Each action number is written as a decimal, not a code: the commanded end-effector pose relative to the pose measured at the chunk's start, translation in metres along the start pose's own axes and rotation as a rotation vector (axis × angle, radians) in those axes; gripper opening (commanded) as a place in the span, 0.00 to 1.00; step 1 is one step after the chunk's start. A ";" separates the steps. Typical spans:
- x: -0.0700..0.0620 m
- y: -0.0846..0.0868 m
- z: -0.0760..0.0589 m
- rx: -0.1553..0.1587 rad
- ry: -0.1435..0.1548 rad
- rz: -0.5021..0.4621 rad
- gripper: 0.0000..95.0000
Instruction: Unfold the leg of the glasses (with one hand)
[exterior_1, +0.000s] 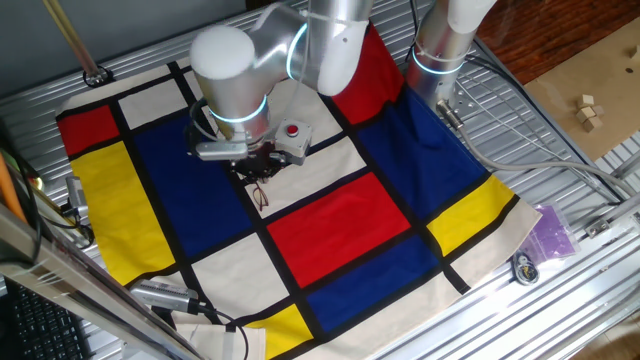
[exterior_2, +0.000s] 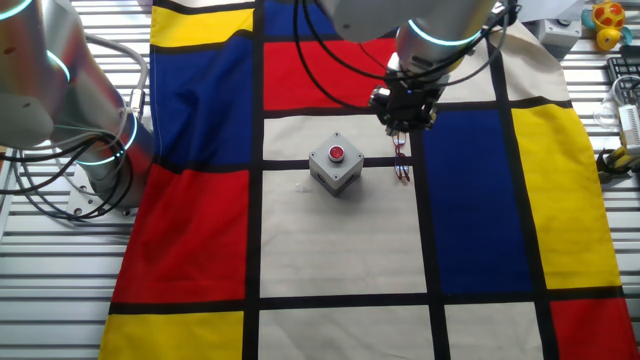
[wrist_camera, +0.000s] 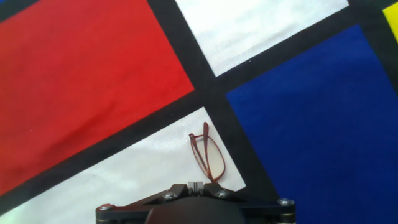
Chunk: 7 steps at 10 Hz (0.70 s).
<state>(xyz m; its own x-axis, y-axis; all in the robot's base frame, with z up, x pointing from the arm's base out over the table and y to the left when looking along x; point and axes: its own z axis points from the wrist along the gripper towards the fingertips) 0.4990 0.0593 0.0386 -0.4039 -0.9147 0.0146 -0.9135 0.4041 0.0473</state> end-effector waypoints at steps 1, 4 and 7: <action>0.000 0.000 0.001 -0.002 -0.004 0.000 0.00; 0.000 0.000 0.000 0.007 0.021 -0.017 0.00; 0.000 0.000 0.000 0.025 0.052 -0.114 0.00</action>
<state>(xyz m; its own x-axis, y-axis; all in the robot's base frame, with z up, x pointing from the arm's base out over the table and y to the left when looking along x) 0.4990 0.0599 0.0379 -0.3065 -0.9500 0.0597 -0.9507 0.3086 0.0306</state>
